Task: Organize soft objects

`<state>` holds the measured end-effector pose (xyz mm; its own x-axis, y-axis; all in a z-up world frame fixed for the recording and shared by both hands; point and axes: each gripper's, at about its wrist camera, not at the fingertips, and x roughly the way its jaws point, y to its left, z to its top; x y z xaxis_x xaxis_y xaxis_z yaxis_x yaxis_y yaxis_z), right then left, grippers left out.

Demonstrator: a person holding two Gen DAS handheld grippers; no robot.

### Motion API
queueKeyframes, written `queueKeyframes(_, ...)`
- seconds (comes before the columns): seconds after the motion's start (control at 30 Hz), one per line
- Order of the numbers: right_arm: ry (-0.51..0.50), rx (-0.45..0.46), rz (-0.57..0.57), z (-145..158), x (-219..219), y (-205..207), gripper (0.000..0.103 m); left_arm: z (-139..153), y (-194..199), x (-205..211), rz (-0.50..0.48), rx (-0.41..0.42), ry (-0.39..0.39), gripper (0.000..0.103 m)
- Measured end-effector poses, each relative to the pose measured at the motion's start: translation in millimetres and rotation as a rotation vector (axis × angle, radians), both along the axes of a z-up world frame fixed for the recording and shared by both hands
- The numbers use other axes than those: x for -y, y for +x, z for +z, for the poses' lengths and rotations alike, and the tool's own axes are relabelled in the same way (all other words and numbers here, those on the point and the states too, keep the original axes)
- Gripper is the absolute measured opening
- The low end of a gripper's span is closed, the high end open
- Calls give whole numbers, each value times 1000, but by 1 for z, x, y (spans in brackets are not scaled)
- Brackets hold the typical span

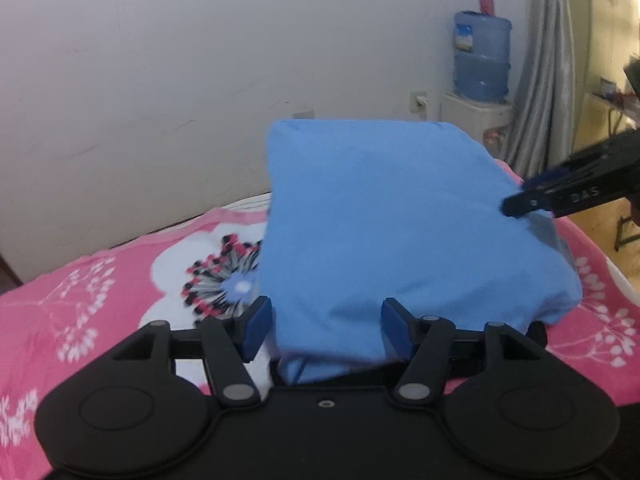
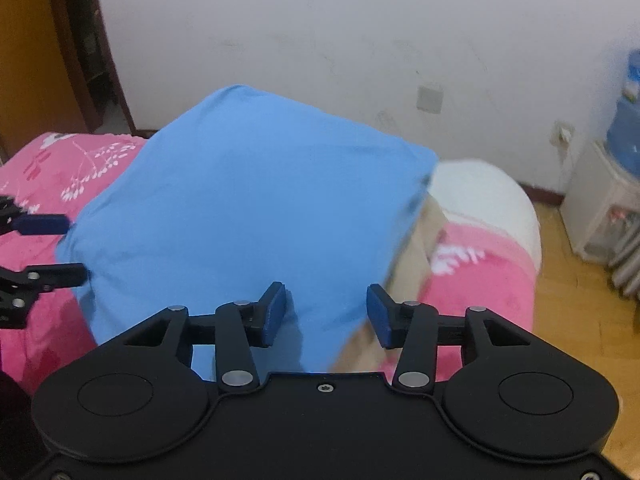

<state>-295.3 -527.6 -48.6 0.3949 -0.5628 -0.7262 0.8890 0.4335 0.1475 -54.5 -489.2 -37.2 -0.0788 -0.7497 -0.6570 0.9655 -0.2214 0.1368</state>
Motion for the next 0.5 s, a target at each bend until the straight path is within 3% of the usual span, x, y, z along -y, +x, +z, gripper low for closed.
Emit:
queueKeyframes(0.17, -35, 76, -53, 14, -2, -14, 44, 19, -4, 4, -22, -32, -76, 58)
queueKeyframes(0.37, -214, 96, 54, 29, 23, 25, 43, 17, -35, 49, -119, -33, -130, 58)
queueKeyframes(0.5, -158, 70, 89, 3, 62, 50, 42, -7, -49, 89, -214, -32, -83, 58)
